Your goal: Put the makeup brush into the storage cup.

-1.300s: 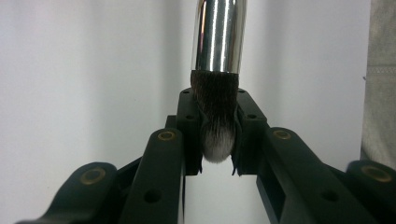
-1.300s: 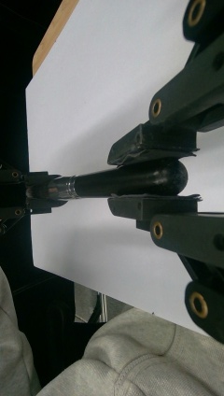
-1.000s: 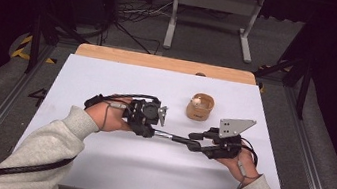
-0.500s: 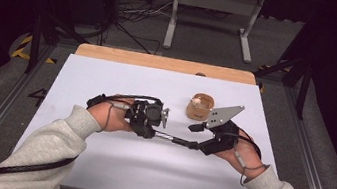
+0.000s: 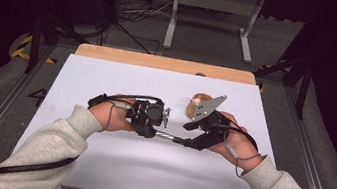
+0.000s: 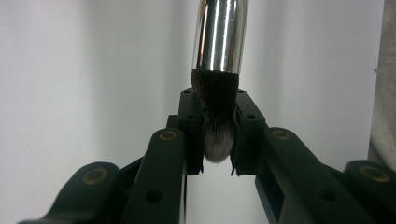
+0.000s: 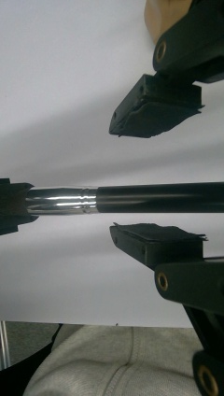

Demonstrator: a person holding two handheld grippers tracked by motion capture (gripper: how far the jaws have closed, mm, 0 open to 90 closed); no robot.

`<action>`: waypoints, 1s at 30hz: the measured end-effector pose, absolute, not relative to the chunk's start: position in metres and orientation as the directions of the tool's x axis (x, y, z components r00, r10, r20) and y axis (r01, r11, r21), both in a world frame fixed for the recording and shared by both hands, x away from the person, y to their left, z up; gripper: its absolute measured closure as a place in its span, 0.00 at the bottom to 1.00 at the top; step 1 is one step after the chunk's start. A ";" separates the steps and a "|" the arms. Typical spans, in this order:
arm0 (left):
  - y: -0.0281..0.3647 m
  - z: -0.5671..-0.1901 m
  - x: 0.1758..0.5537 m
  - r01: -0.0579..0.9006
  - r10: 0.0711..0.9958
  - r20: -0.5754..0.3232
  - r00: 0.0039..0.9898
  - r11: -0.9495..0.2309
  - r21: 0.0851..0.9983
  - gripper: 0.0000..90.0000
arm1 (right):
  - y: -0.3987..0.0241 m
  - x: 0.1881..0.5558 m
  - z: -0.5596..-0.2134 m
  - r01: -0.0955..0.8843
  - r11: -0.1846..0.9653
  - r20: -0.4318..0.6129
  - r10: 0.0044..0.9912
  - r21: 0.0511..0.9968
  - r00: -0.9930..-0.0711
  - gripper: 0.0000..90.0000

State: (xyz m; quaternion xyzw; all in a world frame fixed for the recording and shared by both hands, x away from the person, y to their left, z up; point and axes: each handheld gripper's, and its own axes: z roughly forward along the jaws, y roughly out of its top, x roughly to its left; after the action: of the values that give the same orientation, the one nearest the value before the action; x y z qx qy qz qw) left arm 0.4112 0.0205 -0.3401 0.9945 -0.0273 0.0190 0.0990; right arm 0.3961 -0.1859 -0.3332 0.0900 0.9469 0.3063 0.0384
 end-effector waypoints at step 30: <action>0.013 -0.344 0.411 -0.061 -0.054 0.046 0.998 -0.985 0.160 0.86 | -0.149 0.404 -0.337 0.151 0.899 0.014 0.160 0.411 -0.987 0.52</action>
State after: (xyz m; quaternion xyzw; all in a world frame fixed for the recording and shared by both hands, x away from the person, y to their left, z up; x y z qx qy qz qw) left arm 0.4113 0.0129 -0.3440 0.9961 -0.0288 0.0206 0.0809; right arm 0.4045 -0.1489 -0.3369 0.0799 0.9743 0.2102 0.0100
